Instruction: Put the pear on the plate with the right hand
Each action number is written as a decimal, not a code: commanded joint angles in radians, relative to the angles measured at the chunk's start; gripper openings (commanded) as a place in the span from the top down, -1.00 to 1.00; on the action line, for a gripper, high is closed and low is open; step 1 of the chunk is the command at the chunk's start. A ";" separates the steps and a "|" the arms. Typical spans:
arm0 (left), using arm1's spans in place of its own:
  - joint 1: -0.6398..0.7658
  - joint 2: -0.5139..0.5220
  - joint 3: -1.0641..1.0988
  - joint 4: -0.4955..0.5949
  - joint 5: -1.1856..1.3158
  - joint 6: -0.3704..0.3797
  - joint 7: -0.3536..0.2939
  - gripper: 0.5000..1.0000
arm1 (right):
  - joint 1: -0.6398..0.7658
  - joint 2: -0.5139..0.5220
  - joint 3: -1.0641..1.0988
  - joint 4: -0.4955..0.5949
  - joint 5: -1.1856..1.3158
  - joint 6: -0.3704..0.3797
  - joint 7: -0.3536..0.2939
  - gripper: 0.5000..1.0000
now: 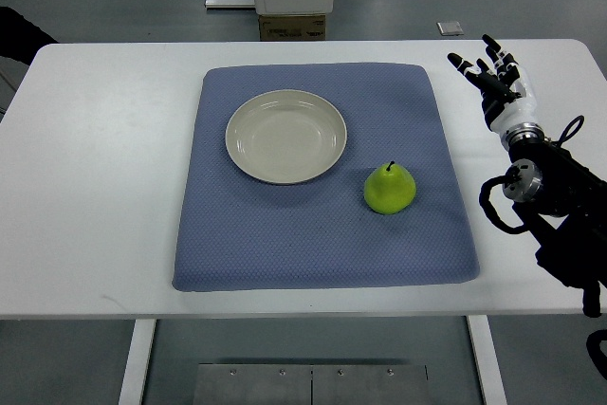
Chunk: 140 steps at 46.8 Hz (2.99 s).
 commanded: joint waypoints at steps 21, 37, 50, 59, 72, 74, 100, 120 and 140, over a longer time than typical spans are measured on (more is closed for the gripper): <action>0.000 0.000 0.000 0.000 0.000 0.000 0.000 -1.00 | 0.006 -0.105 -0.159 0.064 -0.005 0.119 0.008 -1.00; 0.000 0.000 0.000 0.000 0.000 0.000 0.000 -1.00 | 0.021 -0.171 -0.314 0.181 -0.014 0.176 0.106 -1.00; 0.000 0.000 0.000 0.000 0.000 0.000 0.000 -1.00 | 0.023 -0.211 -0.418 0.225 -0.076 0.264 0.190 -1.00; 0.000 0.000 0.000 0.000 0.000 0.000 0.002 -1.00 | 0.017 -0.245 -0.449 0.262 -0.134 0.307 0.245 -1.00; 0.000 0.000 0.000 0.000 0.000 0.000 0.000 -1.00 | 0.018 -0.299 -0.559 0.354 -0.185 0.317 0.245 -1.00; 0.000 0.000 0.000 0.000 0.000 0.000 0.000 -1.00 | 0.017 -0.299 -0.573 0.359 -0.202 0.317 0.245 -1.00; 0.000 0.000 0.000 0.000 0.000 0.000 0.002 -1.00 | -0.005 -0.283 -0.612 0.344 -0.243 0.302 0.245 -1.00; 0.000 0.000 0.000 0.000 0.000 0.000 0.000 -1.00 | -0.025 -0.283 -0.612 0.324 -0.243 0.287 0.245 -1.00; 0.000 0.000 0.000 0.000 0.000 0.000 0.000 -1.00 | -0.037 -0.282 -0.654 0.322 -0.245 0.287 0.245 -0.99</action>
